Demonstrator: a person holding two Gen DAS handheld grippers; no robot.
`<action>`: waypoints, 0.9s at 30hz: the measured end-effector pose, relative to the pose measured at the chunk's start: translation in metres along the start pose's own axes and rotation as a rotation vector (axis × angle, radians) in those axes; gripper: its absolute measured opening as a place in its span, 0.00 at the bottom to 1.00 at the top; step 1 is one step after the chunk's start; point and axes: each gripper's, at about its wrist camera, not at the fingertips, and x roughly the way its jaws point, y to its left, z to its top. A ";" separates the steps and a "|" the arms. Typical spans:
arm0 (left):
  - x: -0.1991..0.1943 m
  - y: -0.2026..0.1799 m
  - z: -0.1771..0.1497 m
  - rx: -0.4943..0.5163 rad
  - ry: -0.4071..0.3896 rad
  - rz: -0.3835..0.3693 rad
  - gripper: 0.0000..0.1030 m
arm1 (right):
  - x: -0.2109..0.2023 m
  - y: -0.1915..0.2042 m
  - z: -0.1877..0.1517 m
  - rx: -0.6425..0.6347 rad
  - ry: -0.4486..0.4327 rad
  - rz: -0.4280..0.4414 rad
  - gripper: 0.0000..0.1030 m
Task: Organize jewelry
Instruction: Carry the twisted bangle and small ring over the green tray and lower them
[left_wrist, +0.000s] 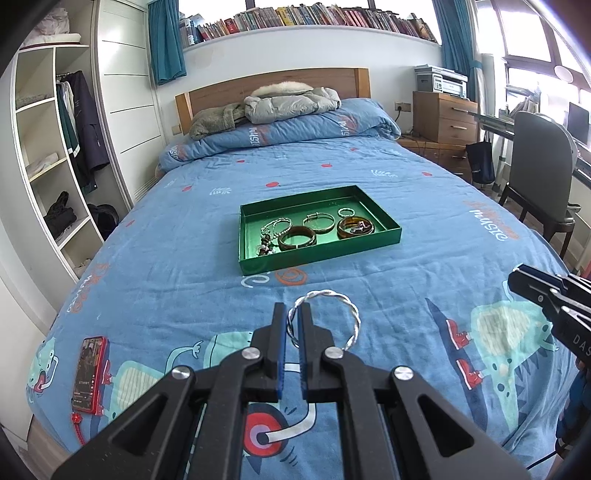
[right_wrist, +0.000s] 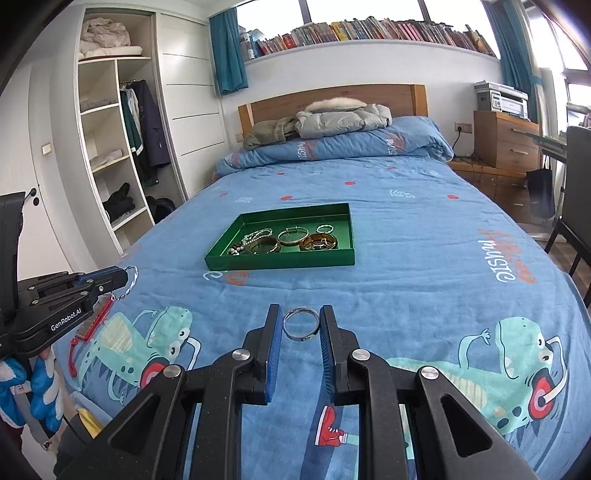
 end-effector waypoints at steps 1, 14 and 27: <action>0.004 0.002 0.000 -0.003 0.002 -0.002 0.05 | 0.004 0.001 0.001 -0.001 0.004 -0.002 0.20; 0.082 0.028 0.013 -0.033 0.057 -0.023 0.05 | 0.085 0.003 0.021 -0.043 0.067 -0.009 0.20; 0.214 0.067 0.090 -0.091 0.101 -0.063 0.05 | 0.217 0.003 0.092 -0.094 0.097 0.015 0.20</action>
